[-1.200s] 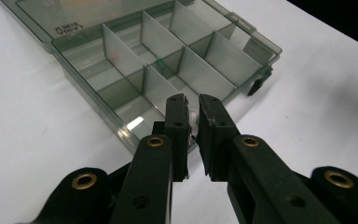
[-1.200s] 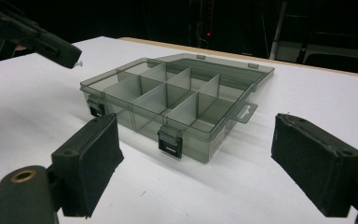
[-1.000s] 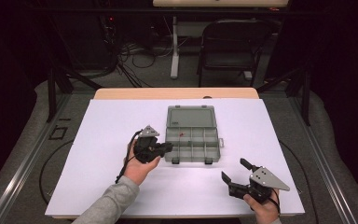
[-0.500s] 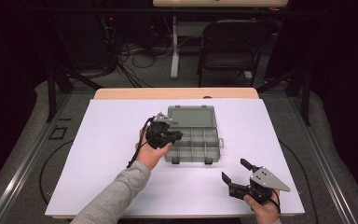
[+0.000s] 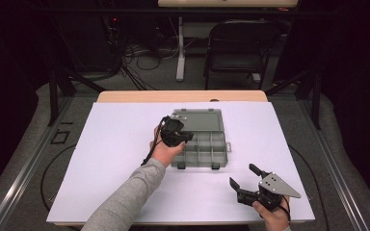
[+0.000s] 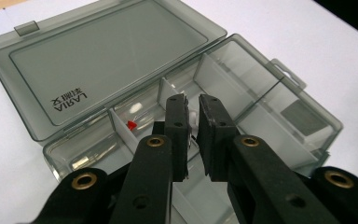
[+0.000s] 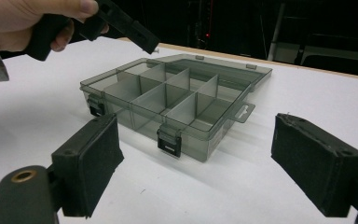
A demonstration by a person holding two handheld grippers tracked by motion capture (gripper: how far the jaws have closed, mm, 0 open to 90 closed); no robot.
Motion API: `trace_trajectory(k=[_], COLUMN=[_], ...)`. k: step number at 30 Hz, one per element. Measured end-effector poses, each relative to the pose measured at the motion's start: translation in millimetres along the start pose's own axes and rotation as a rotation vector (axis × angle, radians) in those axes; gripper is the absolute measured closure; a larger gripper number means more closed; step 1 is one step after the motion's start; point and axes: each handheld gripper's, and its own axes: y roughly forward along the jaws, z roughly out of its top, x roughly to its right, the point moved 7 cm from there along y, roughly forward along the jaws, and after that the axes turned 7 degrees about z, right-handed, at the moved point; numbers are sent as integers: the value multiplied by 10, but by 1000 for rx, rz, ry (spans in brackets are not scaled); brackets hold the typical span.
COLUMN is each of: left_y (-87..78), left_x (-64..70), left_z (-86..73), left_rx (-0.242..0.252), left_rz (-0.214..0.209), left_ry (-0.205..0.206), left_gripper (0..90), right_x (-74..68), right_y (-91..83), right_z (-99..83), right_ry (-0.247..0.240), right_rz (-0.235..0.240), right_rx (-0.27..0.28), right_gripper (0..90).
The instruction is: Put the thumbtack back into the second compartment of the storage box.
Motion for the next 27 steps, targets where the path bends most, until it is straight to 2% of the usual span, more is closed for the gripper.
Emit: trace_trajectory(k=[19,25,27], left_y=[304,316,302], left_x=[-33,-19,-16], left_z=[-77,-85,-75], left_rx=[-57,-57,-49], left_rz=[42,48,50], left_ry=[-19,-9,-10], left_gripper=[821,812,762], right_x=[-9,-5,-5], right_y=[-4,-9,-9], right_z=[-1,-1,-1], right_ry=[-3,0,0], right_rz=[6,4,4], right_rx=[-1,-1,-1], right_gripper=[148,149,149])
